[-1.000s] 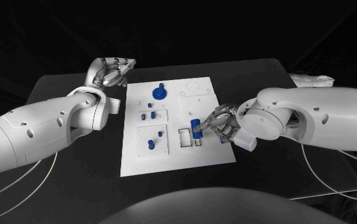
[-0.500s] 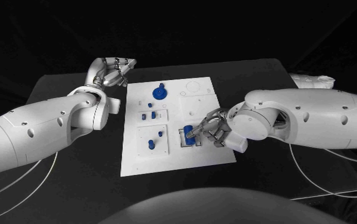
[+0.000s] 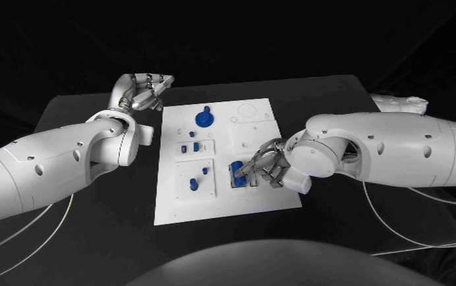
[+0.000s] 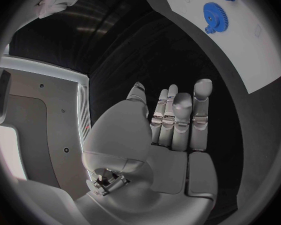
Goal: Assemble the parts on the task board
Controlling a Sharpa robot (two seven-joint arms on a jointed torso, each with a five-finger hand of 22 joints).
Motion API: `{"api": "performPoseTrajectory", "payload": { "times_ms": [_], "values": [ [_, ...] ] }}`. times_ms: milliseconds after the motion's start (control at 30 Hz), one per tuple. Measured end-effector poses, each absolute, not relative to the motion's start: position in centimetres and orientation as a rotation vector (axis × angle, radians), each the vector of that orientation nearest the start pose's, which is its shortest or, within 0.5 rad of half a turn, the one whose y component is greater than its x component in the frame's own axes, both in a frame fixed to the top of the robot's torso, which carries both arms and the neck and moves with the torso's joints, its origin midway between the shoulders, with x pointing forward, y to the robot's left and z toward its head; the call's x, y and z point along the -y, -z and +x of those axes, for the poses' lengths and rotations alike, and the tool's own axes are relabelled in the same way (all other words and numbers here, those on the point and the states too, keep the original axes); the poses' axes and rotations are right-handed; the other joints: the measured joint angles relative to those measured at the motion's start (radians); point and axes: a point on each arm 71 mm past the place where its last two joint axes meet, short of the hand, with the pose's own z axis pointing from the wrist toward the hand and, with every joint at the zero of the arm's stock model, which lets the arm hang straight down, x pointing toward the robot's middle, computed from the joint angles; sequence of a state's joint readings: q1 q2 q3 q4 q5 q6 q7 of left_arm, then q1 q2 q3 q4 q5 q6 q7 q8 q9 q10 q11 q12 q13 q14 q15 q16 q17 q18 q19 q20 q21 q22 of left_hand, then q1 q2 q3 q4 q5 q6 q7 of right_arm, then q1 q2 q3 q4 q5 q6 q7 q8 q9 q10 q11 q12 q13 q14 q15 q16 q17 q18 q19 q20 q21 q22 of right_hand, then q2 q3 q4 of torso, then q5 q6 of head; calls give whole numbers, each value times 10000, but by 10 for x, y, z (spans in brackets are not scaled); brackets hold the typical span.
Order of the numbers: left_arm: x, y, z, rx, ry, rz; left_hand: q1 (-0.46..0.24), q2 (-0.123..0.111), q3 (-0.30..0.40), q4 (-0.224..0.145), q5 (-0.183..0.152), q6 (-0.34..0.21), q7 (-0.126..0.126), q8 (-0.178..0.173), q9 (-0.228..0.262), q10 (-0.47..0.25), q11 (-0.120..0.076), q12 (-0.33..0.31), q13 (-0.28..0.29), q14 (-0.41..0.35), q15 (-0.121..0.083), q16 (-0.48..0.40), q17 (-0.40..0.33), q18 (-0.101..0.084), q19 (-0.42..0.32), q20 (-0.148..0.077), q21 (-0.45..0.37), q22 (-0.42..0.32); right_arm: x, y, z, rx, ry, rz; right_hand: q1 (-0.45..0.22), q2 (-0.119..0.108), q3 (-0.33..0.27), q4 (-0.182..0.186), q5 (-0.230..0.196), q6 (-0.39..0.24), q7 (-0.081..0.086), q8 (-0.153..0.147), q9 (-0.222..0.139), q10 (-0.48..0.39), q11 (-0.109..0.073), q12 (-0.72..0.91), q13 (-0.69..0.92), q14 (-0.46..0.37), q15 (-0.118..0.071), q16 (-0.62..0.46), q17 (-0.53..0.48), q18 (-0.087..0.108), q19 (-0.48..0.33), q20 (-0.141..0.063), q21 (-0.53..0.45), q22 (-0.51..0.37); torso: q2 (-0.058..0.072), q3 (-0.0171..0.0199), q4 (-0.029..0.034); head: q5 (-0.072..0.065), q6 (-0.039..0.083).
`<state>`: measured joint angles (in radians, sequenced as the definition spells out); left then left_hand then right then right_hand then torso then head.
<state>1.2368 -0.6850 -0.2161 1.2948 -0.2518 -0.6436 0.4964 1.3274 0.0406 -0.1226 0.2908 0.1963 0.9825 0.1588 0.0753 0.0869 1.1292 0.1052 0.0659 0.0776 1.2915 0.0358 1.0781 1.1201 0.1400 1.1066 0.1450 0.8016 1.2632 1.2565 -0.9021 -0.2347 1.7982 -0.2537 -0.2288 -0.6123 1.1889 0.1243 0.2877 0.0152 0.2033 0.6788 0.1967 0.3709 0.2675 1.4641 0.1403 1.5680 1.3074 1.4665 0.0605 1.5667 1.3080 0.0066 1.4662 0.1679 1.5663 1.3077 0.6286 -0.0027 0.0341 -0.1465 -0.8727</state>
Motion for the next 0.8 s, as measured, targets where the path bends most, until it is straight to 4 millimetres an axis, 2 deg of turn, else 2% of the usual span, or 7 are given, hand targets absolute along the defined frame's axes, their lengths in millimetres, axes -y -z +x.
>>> {"api": "performPoseTrajectory", "payload": {
  "times_ms": [200, 567, 800],
  "values": [
    [-211, 216, 516, -13245, 11276, -7588, 0, 0, 0, 0, 0, 0, 0, 0, -1, 0, 0, 0, 0, 0, 0, 0, 0, 0, 0, 0, 0, 0, 177, 256, 381, -25886, -6917, 10990, -84, -77, -33, 33, -8, 64, -64, -19, 2, 0, 0, 0, 0, 0, 0, 0, -1, 0, 0, 0, 0, 0, 0, 0, -1, 11, 0],
    [-211, 216, 516, -13250, 11281, -7583, 0, 0, 0, 0, 0, 0, 0, 0, -2, 0, 0, 0, -2, 0, 0, 0, 1, -1, 0, 0, 0, 0, 178, 255, 380, -25899, -6893, 10870, -128, -62, -35, 32, -47, 69, -70, -37, 4, 0, 0, 0, -1, 0, 0, 0, -2, 1, 0, 1, 0, -1, -1, 2, -6, 7, 0],
    [-211, 216, 516, -13252, 11281, -7581, 0, 0, 0, 0, 0, 0, 0, 0, -2, 0, 0, 0, -2, 0, 0, 0, 1, 0, 0, 0, 0, 1, 178, 256, 381, -25918, -6855, 10833, -353, -154, -199, 194, -117, 87, -88, -38, 24, 0, 0, 0, -1, 0, 0, 0, -3, 0, 0, 1, 0, -2, -1, 1, -3, 5, 0]
  ]
}}
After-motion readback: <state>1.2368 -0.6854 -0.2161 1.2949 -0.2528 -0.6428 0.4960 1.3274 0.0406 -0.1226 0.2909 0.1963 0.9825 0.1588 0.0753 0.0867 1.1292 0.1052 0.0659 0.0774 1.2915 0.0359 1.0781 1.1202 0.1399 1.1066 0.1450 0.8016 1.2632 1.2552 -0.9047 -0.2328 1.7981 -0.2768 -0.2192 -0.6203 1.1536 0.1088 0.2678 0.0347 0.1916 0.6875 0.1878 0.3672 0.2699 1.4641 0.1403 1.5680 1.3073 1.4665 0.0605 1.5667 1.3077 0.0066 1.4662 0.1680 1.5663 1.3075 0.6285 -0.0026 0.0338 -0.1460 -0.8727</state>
